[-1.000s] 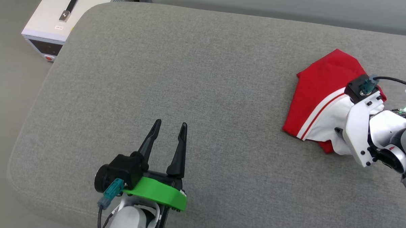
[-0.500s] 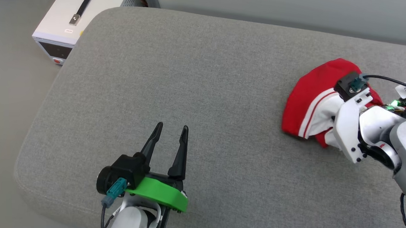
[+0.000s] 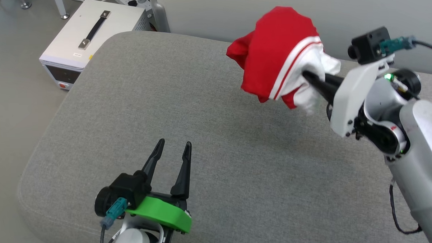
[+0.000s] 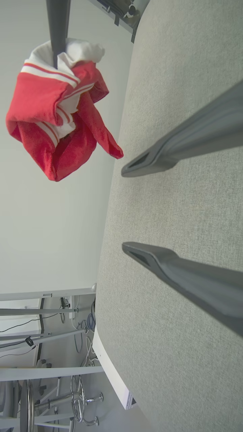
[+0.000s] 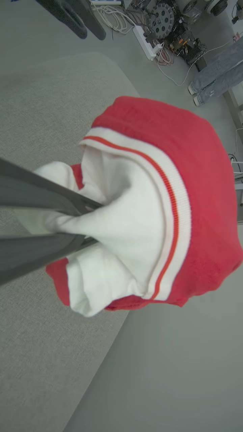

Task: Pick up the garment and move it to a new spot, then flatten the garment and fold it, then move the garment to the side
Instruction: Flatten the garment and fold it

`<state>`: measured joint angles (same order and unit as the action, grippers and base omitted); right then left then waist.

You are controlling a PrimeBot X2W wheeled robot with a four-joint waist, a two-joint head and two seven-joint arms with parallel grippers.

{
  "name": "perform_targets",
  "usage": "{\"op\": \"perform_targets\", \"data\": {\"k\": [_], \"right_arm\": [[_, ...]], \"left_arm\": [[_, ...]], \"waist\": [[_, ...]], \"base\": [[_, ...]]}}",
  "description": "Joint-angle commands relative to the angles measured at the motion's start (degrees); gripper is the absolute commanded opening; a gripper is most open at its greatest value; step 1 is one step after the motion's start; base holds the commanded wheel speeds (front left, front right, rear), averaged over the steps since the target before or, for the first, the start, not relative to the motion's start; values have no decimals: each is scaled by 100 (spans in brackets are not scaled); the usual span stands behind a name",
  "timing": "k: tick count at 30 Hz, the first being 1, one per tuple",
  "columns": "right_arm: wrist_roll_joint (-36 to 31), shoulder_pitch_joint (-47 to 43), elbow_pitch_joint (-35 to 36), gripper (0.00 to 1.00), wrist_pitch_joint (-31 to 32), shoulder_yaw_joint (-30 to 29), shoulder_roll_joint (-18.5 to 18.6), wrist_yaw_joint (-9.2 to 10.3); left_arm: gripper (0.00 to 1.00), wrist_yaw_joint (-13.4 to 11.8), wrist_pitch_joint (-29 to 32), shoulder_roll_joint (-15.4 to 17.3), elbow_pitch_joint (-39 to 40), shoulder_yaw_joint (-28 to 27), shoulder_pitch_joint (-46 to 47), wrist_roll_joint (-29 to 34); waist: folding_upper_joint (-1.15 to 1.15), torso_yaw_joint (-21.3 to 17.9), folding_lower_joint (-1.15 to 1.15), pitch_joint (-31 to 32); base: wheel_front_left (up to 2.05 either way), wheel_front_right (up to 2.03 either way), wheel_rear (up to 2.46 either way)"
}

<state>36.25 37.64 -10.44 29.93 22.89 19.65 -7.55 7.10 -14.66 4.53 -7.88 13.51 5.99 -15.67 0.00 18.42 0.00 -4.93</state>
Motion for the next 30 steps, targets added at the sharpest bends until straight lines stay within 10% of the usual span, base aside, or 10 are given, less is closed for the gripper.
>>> {"op": "perform_targets", "data": {"k": [1,8,21,22,23,30], "right_arm": [[126,-398,-116,0,-92,-139,-17,6],[1529,-1855,-604,0,-339,-1473,-617,6],[1094,-2134,-1163,0,-669,-2929,-859,6],[1057,-2116,-1258,69,-656,-3085,-925,6],[1015,-2083,-1357,100,-644,-3272,-1014,6],[261,-2039,-944,100,-777,-3518,-1077,6]], "left_arm": [[100,38,-34,39,30,-50,-59,33],[100,38,-34,28,43,-92,-57,61],[100,38,-34,15,-51,-32,103,86],[100,38,-34,13,-61,-24,98,83],[100,38,-34,12,-74,-16,90,81],[100,38,-34,15,-124,-41,13,69]], "waist": [[0,-27,0,-25],[0,-199,0,-197],[0,-538,0,-260],[0,-549,0,-246],[0,-562,0,-226],[0,-675,0,-102]], "base": [[0,0,0],[0,0,0],[0,0,0],[0,0,0],[0,0,0],[0,0,0]]}}
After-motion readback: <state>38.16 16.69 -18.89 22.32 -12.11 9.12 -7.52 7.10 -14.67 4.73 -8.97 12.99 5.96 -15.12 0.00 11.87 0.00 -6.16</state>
